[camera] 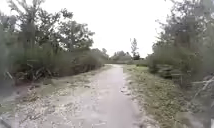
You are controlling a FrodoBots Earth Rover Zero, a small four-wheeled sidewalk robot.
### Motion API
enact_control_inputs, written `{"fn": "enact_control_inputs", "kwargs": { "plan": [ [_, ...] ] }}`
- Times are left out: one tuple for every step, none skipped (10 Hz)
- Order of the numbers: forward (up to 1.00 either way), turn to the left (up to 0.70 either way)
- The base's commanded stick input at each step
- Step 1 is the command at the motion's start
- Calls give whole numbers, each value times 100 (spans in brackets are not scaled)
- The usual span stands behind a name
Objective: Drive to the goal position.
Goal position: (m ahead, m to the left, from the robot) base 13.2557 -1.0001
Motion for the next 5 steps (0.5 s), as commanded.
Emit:
{"fn": "enact_control_inputs", "kwargs": {
  "plan": [
    [70,0],
    [70,0],
    [70,0],
    [70,0],
    [70,0]
  ]
}}
